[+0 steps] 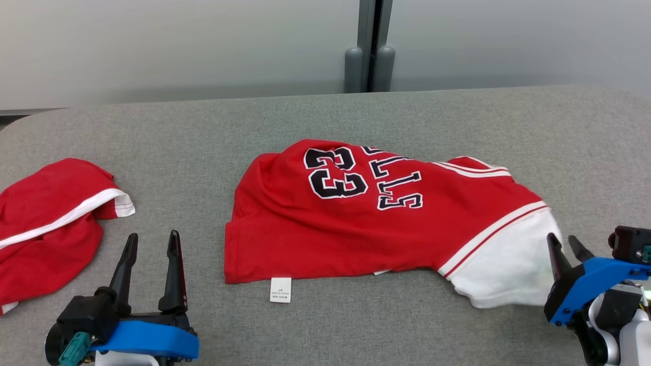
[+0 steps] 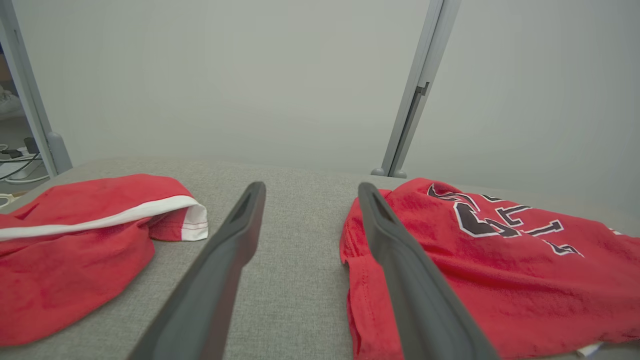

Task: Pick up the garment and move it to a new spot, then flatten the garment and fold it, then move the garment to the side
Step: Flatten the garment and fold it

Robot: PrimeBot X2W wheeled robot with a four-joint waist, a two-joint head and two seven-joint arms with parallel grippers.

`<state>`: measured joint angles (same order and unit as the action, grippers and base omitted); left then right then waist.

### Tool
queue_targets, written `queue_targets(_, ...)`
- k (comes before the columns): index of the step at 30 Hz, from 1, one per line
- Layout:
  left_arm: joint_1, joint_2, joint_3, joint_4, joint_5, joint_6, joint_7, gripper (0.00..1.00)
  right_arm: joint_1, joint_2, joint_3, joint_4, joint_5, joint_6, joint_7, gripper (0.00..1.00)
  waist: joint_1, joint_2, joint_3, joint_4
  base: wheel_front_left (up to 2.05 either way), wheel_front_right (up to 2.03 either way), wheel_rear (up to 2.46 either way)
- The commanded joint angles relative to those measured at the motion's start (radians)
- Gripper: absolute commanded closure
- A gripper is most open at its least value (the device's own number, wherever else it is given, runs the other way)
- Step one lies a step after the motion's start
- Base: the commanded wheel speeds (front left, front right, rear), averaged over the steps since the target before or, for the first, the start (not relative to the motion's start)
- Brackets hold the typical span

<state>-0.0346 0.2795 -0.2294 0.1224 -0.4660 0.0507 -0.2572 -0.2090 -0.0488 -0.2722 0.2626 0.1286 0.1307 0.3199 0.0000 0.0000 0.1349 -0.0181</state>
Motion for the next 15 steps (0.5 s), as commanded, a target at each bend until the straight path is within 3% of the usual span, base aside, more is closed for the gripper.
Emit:
queue_targets(1, -0.004, 0.002, -0.001, 0.005, -0.001, -0.006, -0.004, 0.0, 0.024, -0.003, -0.003, -0.025, -0.003, 0.0, -0.01, 0.0, 0.0, 0.0, -0.005, 0.0, 0.0, 0.0, 0.0)
queue_targets(6, 0.01, 0.003, -0.008, 0.021, -0.005, -0.008, -0.004, 0.0, 0.061, -0.003, 0.004, -0.09, -0.007, 0.0, -0.08, 0.0, 0.0, 0.0, -0.024, 0.002, 0.0, 0.0, 0.0)
queue_targets(15, 0.038, 0.006, -0.007, 0.038, -0.008, 0.0, -0.005, 0.0, 0.151, -0.003, 0.144, -0.201, -0.004, 0.0, -0.358, 0.0, 0.0, 0.0, -0.056, -0.016, 0.0, 0.0, 0.0)
